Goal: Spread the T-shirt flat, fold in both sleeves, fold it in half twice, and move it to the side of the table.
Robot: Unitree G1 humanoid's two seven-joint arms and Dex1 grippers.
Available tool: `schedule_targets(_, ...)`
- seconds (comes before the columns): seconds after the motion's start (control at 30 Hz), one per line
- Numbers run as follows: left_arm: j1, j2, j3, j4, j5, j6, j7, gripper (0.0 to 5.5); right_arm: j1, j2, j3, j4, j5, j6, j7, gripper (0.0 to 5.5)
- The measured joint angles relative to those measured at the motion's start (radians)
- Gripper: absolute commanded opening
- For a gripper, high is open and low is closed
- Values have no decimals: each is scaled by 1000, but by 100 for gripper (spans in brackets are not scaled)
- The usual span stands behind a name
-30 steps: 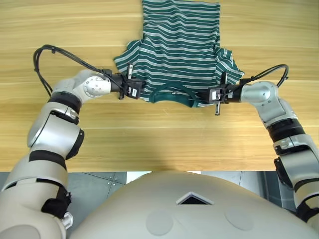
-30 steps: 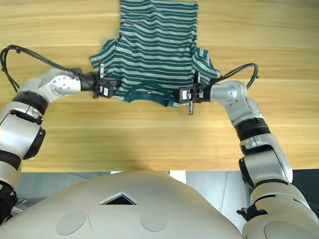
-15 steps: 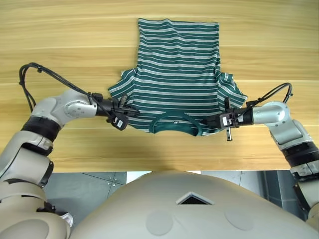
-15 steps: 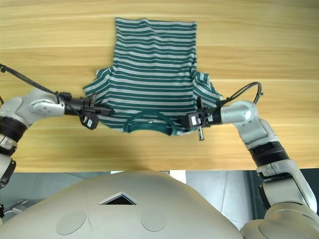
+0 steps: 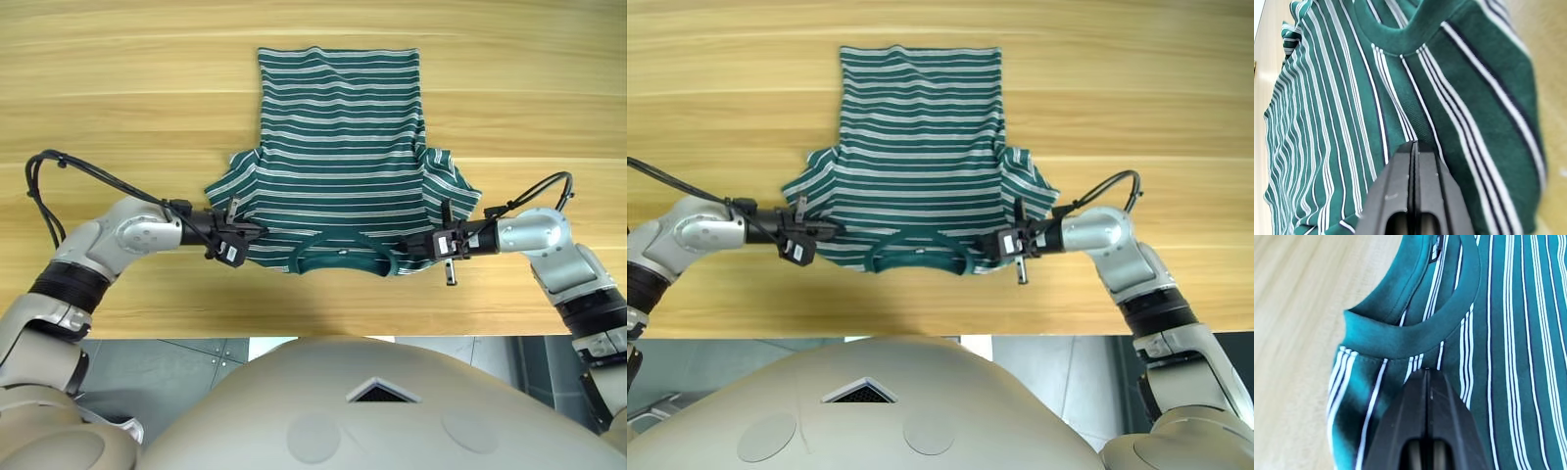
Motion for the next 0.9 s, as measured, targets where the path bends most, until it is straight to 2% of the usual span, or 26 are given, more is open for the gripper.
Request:
schedule_targets(0.2,-17,-11,29,7,-28,13,-34,96,20,0,-14,-18,37,22,5,110)
schedule_targets(0.43,71,22,55,-126,-281,47,-195,203,14,6,-78,-49,79,32,-14,229)
schedule_targets(0.57,91,55,110,-132,-312,53,-229,261,10,7,-102,-39,77,30,-23,294)
schedule_targets(0.77,82,151,256,15,-197,45,-152,344,-12,12,-139,-21,72,23,-66,297)
schedule_targets(0.9,76,192,273,154,-45,39,-63,349,-16,21,-145,-13,69,17,-84,297)
